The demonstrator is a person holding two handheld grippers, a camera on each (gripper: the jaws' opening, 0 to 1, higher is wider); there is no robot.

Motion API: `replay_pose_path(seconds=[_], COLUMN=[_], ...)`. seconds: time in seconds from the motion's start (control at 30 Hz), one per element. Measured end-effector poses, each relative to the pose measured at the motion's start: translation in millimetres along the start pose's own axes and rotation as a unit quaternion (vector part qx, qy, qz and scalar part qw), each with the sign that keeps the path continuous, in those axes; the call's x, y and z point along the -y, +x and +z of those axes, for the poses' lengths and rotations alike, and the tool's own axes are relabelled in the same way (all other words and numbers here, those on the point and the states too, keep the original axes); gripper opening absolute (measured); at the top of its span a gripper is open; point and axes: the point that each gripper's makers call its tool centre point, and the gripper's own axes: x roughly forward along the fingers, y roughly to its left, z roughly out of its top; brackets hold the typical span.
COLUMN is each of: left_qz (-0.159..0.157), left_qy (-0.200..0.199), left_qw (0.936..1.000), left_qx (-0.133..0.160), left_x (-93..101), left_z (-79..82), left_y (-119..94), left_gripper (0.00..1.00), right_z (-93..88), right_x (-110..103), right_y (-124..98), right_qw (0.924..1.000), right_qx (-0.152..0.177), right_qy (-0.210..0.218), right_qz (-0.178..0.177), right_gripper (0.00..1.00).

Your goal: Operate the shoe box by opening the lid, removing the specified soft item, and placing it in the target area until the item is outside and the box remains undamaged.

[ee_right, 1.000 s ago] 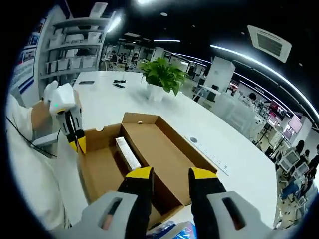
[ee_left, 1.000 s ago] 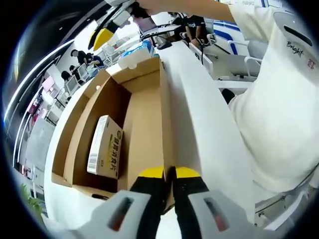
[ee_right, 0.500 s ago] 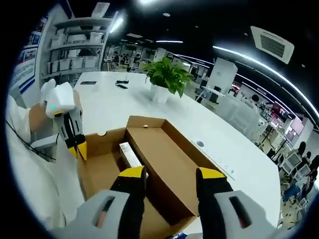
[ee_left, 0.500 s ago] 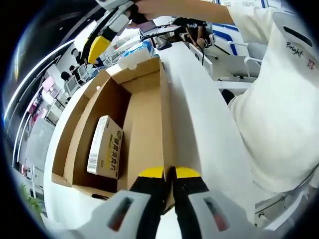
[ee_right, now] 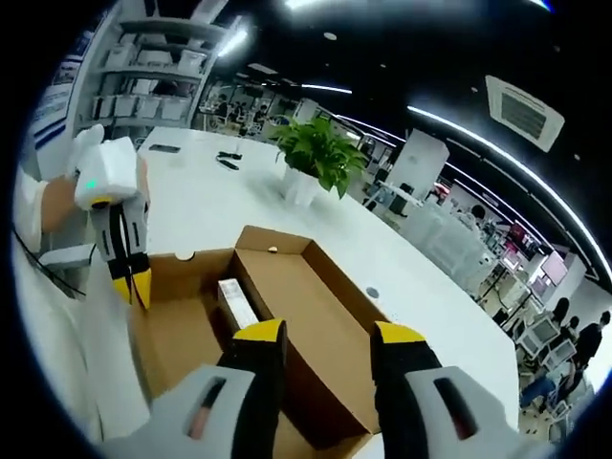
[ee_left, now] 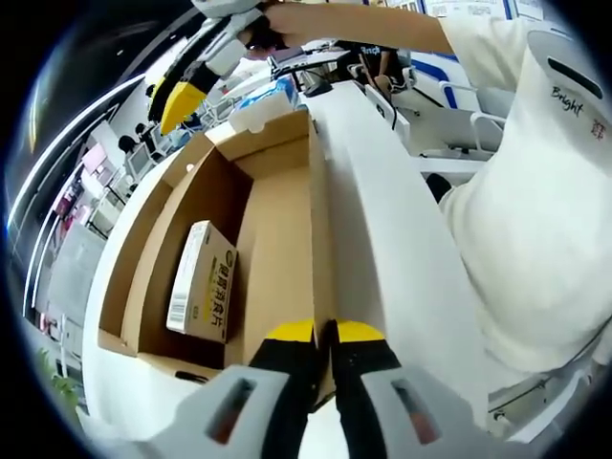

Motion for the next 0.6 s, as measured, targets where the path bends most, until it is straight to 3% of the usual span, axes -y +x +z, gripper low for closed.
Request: replay_pose_path(seconds=[0.1, 0.17, 0.2, 0.23, 0.27, 0.47, 0.6], left_qz=[0.000, 0.000, 0.000, 0.001, 0.002, 0.002, 0.003], left_qy=[0.001, 0.002, 0.004, 0.005, 0.006, 0.007, 0.007], left_qw=[1.0000, 1.0000, 1.0000, 1.0000, 1.0000, 1.0000, 1.0000], left_qx=[-0.001, 0.000, 0.001, 0.003, 0.003, -0.001, 0.001], left_x=[0.7, 1.3, 1.5, 1.6, 1.8, 2.9, 2.2], left_z=[0.2, 0.2, 0.3, 0.3, 0.3, 0.4, 0.4], left_y=[0.0, -0.1, -0.3, -0.5, -0.5, -0.2, -0.4], left_gripper=[0.04, 0.04, 0.04, 0.05, 0.05, 0.04, 0.05], right_z=[10.8, 24.2, 33.7, 52.2, 50.8, 41.8, 32.5], right_x=[3.0, 5.2, 2.3, -2.3, 3.9, -13.2, -23.8], right_y=[-0.8, -2.4, -4.9, -10.3, -13.8, -4.6, 5.5], right_qw=[0.9998, 0.9980, 0.9959, 0.9891, 0.9892, 0.9935, 0.9953], right_qx=[0.017, 0.054, 0.083, 0.143, 0.140, 0.113, 0.095], right_qy=[0.003, 0.026, 0.033, 0.037, 0.042, 0.007, 0.009], right_qz=[-0.013, -0.021, -0.009, 0.008, -0.014, -0.002, 0.017], right_gripper=[0.29, 0.25, 0.22, 0.20, 0.22, 0.26, 0.26])
